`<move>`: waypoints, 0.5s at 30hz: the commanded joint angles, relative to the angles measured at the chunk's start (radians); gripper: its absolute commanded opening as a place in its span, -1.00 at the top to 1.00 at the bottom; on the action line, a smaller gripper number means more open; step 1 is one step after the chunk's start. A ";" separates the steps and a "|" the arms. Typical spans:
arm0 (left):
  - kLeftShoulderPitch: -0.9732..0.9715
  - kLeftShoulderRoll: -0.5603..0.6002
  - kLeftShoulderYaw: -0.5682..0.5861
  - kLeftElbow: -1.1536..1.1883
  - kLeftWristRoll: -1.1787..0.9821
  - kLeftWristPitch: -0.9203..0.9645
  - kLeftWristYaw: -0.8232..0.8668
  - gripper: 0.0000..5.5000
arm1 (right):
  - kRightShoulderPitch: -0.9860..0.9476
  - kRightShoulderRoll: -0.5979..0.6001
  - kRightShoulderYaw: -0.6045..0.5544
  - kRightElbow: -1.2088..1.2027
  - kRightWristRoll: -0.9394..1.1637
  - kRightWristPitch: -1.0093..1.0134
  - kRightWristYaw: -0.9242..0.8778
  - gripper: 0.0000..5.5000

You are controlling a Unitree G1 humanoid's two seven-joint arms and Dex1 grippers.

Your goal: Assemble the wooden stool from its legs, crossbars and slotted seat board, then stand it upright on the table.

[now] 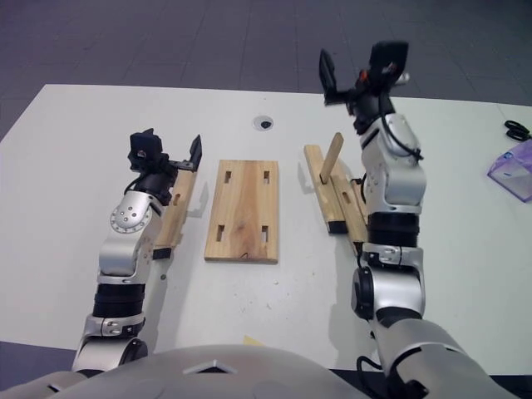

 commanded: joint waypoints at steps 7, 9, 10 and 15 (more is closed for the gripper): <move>-0.001 0.005 -0.012 -0.005 0.014 0.005 -0.006 -0.96 | 0.264 0.084 0.109 0.080 -0.031 0.084 0.002 -0.96; -0.002 0.007 -0.013 -0.002 0.014 0.006 -0.008 -0.96 | 0.315 0.084 0.109 0.174 -0.050 0.060 0.012 -0.96; -0.001 0.008 -0.013 -0.001 0.014 0.006 -0.010 -0.96 | 0.323 0.089 0.102 0.201 -0.050 0.051 0.017 -0.96; 0.007 0.011 -0.021 0.000 0.017 0.007 -0.016 -0.96 | 0.265 0.130 0.055 0.137 0.057 0.058 0.069 -0.96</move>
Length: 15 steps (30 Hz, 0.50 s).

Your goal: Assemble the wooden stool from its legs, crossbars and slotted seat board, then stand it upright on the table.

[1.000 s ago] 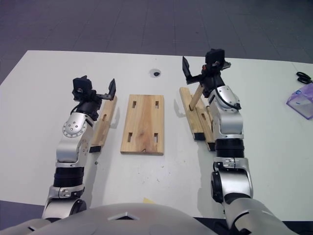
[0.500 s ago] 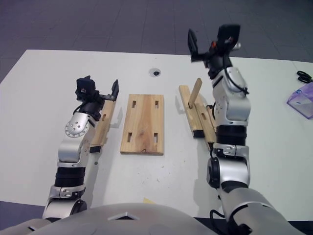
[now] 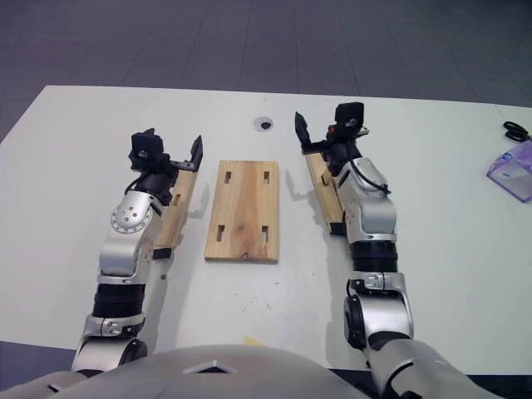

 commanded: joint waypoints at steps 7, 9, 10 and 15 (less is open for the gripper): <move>-0.005 -0.004 -0.004 0.011 0.020 -0.002 0.000 -0.96 | -0.095 0.034 -0.087 -0.048 0.161 0.101 0.014 -0.96; -0.008 -0.004 -0.002 0.013 0.020 -0.003 0.000 -0.96 | -0.143 0.025 -0.117 -0.067 0.187 0.112 0.000 -0.96; -0.007 -0.005 -0.001 0.012 0.020 -0.003 0.002 -0.96 | -0.165 0.018 -0.126 -0.075 0.197 0.121 -0.005 -0.96; -0.010 -0.008 -0.001 0.011 0.023 -0.008 0.007 -0.96 | -0.269 0.010 -0.236 -0.090 0.316 0.171 -0.068 -0.96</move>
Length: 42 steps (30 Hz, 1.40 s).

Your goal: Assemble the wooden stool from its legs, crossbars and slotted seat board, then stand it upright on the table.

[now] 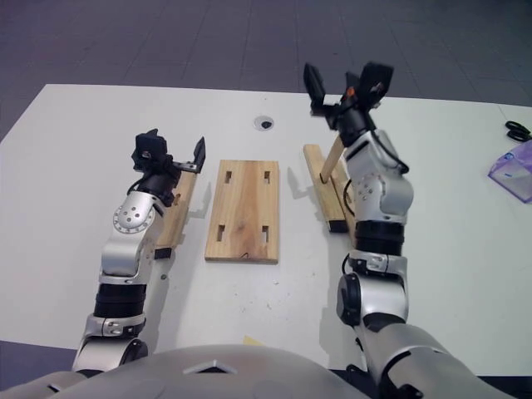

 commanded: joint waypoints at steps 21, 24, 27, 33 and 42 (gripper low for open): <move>0.007 -0.002 -0.007 -0.013 0.005 0.016 -0.001 -0.96 | 0.172 -0.013 0.117 0.233 -0.161 -0.123 0.084 -0.96; 0.003 -0.004 -0.009 -0.014 0.006 0.016 0.001 -0.96 | 0.203 -0.038 0.125 0.098 -0.123 -0.080 0.141 -0.96; 0.019 -0.004 -0.009 -0.029 0.009 0.017 0.006 -0.96 | 0.302 -0.122 0.120 -0.063 -0.102 0.011 0.188 -0.96; 0.085 -0.023 -0.013 -0.076 0.014 0.024 0.033 -0.96 | 0.474 -0.377 0.199 -0.230 -0.064 0.305 0.391 -0.96; 0.144 -0.080 -0.068 -0.106 0.039 0.018 0.081 -0.96 | 0.432 -0.475 0.346 -0.383 -0.101 0.534 0.423 -0.80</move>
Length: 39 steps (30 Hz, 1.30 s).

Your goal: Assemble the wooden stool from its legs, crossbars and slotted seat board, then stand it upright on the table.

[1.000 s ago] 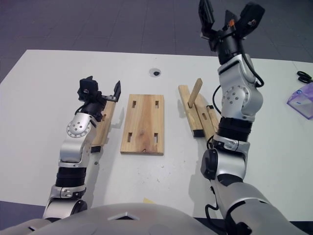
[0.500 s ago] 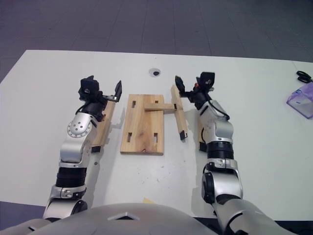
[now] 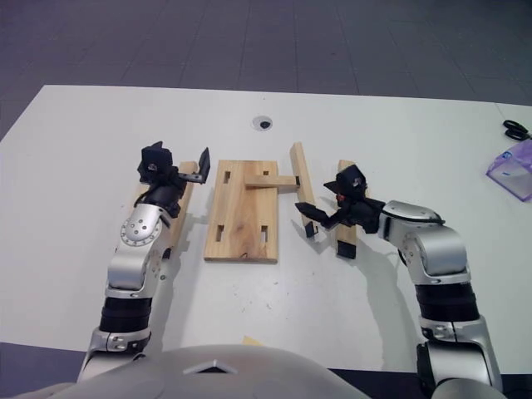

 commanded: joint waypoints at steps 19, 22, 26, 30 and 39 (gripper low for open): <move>0.102 -0.079 -0.036 -0.033 0.057 -0.021 0.105 -0.96 | -0.099 -0.012 0.108 -0.067 -0.121 0.233 -0.191 0.25; 0.063 -0.062 -0.028 -0.023 0.058 -0.013 0.091 -0.96 | -0.082 0.018 0.109 -0.067 -0.140 0.215 -0.221 0.44; 0.026 -0.023 -0.015 -0.018 0.061 -0.001 0.057 -0.96 | -0.034 0.045 0.070 -0.068 -0.143 0.224 -0.260 0.61; -0.004 0.016 0.003 -0.014 0.051 0.013 0.016 -0.96 | 0.004 0.079 0.055 -0.080 -0.145 0.238 -0.298 0.61; -0.290 0.103 0.327 -0.024 -0.312 0.203 -0.078 -0.96 | -0.205 0.431 -0.332 -0.053 0.194 -0.134 -0.349 0.65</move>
